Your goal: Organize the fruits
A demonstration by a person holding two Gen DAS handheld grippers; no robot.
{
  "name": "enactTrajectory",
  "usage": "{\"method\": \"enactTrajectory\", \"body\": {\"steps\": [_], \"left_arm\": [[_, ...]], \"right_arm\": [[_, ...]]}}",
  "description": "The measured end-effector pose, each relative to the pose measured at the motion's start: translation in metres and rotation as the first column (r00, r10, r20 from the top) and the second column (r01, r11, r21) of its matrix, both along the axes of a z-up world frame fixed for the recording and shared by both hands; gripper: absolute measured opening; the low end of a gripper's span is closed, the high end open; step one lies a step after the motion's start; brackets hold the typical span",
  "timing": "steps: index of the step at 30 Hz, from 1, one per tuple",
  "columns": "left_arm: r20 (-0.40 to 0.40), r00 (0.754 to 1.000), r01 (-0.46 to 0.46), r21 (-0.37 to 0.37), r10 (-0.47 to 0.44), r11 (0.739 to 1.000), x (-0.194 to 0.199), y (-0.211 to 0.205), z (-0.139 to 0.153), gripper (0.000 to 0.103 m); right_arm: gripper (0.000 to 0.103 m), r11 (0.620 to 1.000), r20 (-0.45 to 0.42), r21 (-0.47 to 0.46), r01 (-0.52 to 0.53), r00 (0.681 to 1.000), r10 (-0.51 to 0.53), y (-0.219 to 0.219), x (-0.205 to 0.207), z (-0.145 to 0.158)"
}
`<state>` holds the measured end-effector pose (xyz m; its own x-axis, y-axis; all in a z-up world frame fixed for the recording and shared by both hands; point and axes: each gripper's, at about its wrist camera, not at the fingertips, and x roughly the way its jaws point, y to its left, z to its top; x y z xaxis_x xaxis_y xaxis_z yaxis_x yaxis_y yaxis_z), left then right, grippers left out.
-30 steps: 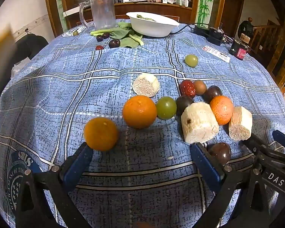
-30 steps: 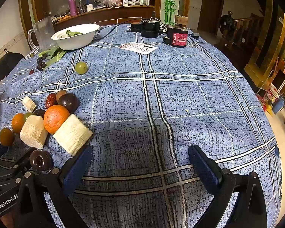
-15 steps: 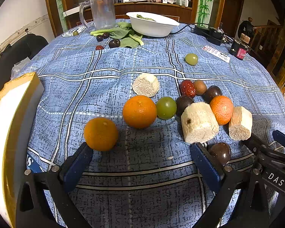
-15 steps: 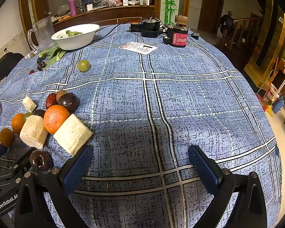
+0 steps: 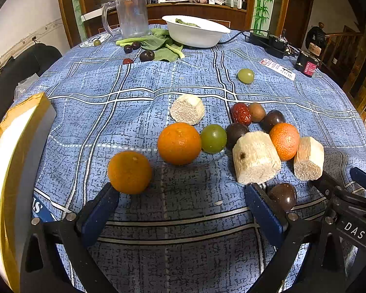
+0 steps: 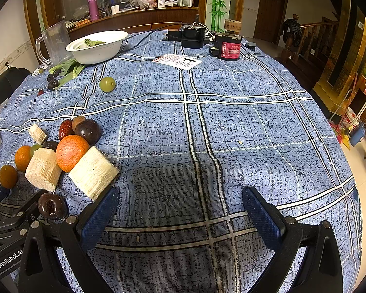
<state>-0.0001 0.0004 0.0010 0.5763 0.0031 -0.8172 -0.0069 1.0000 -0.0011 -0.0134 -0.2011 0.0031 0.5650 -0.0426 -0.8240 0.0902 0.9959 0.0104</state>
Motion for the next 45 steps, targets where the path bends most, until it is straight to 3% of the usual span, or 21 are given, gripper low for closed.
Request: {"method": "enactTrajectory", "body": {"steps": [12,20,24,27,30,33,36,37,39,41,43,45], "left_arm": [[-0.002,1.0,0.001,0.002,-0.001,1.0,0.0,0.0,0.0,0.103],[-0.049,0.997,0.057,0.002,-0.057,0.998,0.002,0.0,-0.002,0.103],[-0.061,0.992,0.107,-0.058,-0.11,0.993,-0.007,0.007,0.004,0.103],[0.025,0.994,0.111,-0.099,-0.109,0.989,-0.028,0.019,0.023,0.103],[0.204,0.975,0.106,-0.064,-0.091,0.992,-0.06,0.031,0.056,0.103],[0.393,0.919,0.029,-0.001,-0.027,1.0,-0.095,0.048,0.094,0.103],[0.543,0.837,-0.097,0.029,0.066,0.995,-0.127,0.068,0.129,0.103],[0.577,0.811,-0.143,0.03,0.099,0.989,-0.134,0.074,0.138,0.103],[0.606,0.781,-0.213,0.036,0.148,0.976,-0.143,0.085,0.15,0.103],[0.613,0.774,-0.234,0.041,0.16,0.971,-0.146,0.094,0.159,0.103],[0.592,0.79,-0.25,0.071,0.161,0.966,-0.142,0.098,0.158,0.103],[0.567,0.809,-0.22,0.043,0.157,0.975,-0.141,0.102,0.153,0.103]], "right_arm": [[0.102,1.0,0.0,0.0,0.0,1.0,0.0,0.0,0.0,0.0],[0.102,1.0,-0.009,0.006,0.002,1.0,-0.002,0.0,-0.001,0.001],[0.102,1.0,-0.055,0.015,0.015,0.998,-0.014,-0.001,0.0,0.003],[0.102,1.0,-0.076,0.012,0.004,0.997,-0.003,-0.001,0.001,0.002],[0.102,1.0,-0.073,0.007,0.001,0.997,0.0,0.0,0.0,0.001],[0.102,1.0,-0.065,0.004,0.001,0.998,-0.001,0.001,-0.001,0.002],[0.101,1.0,-0.047,-0.014,-0.007,0.999,0.006,0.003,-0.006,0.007],[0.101,1.0,-0.005,-0.022,-0.007,1.0,0.007,0.005,-0.014,0.016],[0.101,1.0,0.085,-0.017,-0.023,0.996,0.024,0.01,-0.032,0.037],[0.101,1.0,0.209,-0.019,-0.021,0.978,0.024,0.017,-0.06,0.065],[0.102,0.999,0.32,-0.032,-0.003,0.947,0.013,0.023,-0.086,0.085],[0.102,0.999,0.414,-0.039,0.015,0.91,0.002,0.029,-0.114,0.097]]}}
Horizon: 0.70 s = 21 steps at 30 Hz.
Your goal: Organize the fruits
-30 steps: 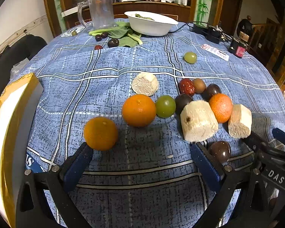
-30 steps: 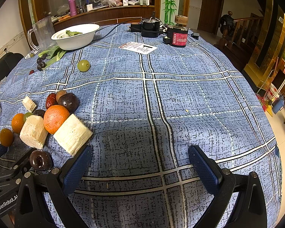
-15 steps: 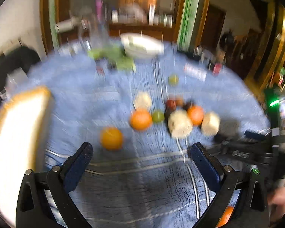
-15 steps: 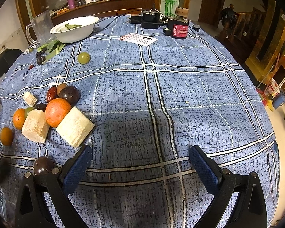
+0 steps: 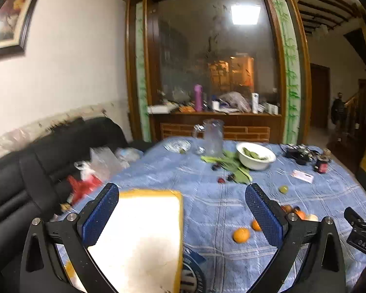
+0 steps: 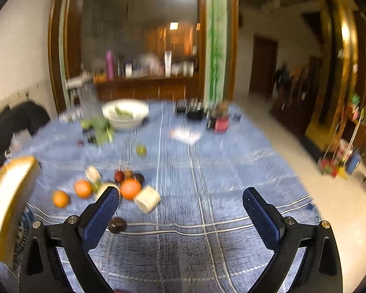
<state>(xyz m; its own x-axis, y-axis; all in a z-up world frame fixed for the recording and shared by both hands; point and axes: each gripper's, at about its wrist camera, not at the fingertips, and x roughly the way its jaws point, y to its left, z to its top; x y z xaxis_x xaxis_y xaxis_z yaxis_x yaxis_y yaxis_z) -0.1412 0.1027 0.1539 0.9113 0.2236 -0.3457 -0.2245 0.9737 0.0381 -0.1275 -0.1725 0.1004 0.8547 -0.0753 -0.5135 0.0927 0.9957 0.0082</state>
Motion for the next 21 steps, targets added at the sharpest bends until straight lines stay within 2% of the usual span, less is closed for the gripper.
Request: {"method": "enactTrajectory", "body": {"steps": [1,3,5,8,11,13,14,16,19,21], "left_arm": [[-0.026,1.0,0.015,-0.039,-0.016,0.999,0.003,0.004,-0.006,0.103],[-0.128,0.99,0.045,-0.136,-0.063,0.99,0.012,0.012,-0.023,0.103],[-0.214,0.969,0.078,-0.206,-0.123,0.975,0.017,0.016,-0.035,0.102],[-0.293,0.937,0.096,-0.303,-0.188,0.948,0.018,0.019,-0.049,0.102],[-0.359,0.882,0.165,-0.37,-0.305,0.914,0.019,0.008,-0.06,0.101],[-0.377,0.855,0.21,-0.376,-0.356,0.902,0.015,-0.004,-0.064,0.101],[-0.374,0.853,0.224,-0.37,-0.365,0.902,0.012,-0.012,-0.065,0.101],[-0.36,0.866,0.238,-0.317,-0.348,0.918,0.005,-0.024,-0.063,0.101],[-0.343,0.899,0.237,-0.139,-0.271,0.962,-0.003,-0.042,-0.058,0.101],[-0.328,0.913,0.23,-0.08,-0.243,0.97,-0.005,-0.043,-0.052,0.102]], "right_arm": [[0.102,1.0,0.004,0.012,-0.012,1.0,0.012,0.001,-0.006,0.001],[0.102,0.997,-0.093,0.067,-0.048,0.994,0.054,0.002,-0.007,-0.007],[0.102,0.99,-0.168,0.127,-0.068,0.982,0.089,0.002,-0.01,-0.018],[0.102,0.988,-0.22,0.139,-0.069,0.971,0.098,0.004,-0.02,-0.032],[0.102,0.984,-0.251,0.163,-0.078,0.961,0.118,0.002,-0.031,-0.042],[0.102,0.982,-0.258,0.167,-0.086,0.958,0.128,0.003,-0.036,-0.043],[0.102,0.982,-0.266,0.165,-0.093,0.955,0.135,0.005,-0.038,-0.044],[0.102,0.979,-0.278,0.173,-0.109,0.948,0.154,0.009,-0.042,-0.045],[0.102,0.973,-0.295,0.189,-0.136,0.937,0.188,0.015,-0.048,-0.048],[0.1,0.974,-0.3,0.167,-0.153,0.933,0.198,0.022,-0.051,-0.049]]}}
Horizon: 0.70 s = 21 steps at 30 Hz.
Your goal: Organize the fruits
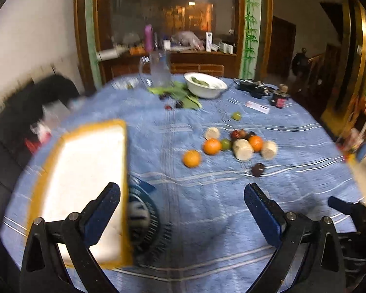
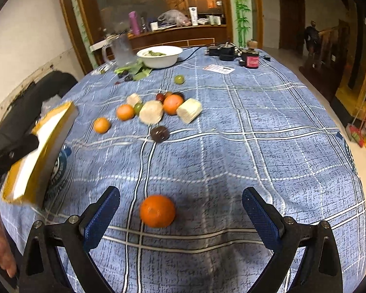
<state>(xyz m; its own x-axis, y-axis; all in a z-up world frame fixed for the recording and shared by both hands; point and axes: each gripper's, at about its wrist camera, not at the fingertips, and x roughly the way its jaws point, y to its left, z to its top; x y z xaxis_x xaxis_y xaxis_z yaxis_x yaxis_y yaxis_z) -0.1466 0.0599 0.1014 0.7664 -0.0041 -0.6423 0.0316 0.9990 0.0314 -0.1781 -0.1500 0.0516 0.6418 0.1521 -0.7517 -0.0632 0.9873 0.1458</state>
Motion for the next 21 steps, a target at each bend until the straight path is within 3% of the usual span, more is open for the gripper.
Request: {"method": "enactTrajectory", "body": {"steps": [9,11,13,16,21], "left_arm": [[0.044,0.997,0.057,-0.018,-0.056,0.998,0.001,-0.003,0.004,0.101],[0.006,0.992,0.125,-0.089,-0.125,0.988,0.009,-0.007,0.001,0.101],[-0.024,0.976,0.205,-0.242,-0.217,0.948,0.021,-0.008,-0.006,0.101],[-0.073,0.96,0.232,-0.339,-0.272,0.912,0.037,-0.008,-0.022,0.101],[-0.192,0.963,0.124,-0.303,-0.188,0.945,0.058,0.013,-0.058,0.098]], "right_arm": [[0.098,0.998,0.002,-0.045,-0.05,0.999,0.05,0.018,-0.002,-0.008],[0.098,0.998,-0.006,-0.037,-0.042,0.999,0.041,0.015,0.0,-0.011],[0.098,0.999,-0.019,-0.016,-0.028,0.999,0.027,0.01,0.003,-0.014],[0.098,1.0,-0.034,0.003,-0.013,0.999,0.013,0.006,0.004,-0.017],[0.098,1.0,-0.034,-0.006,-0.013,0.999,0.013,0.005,0.003,-0.014]]}}
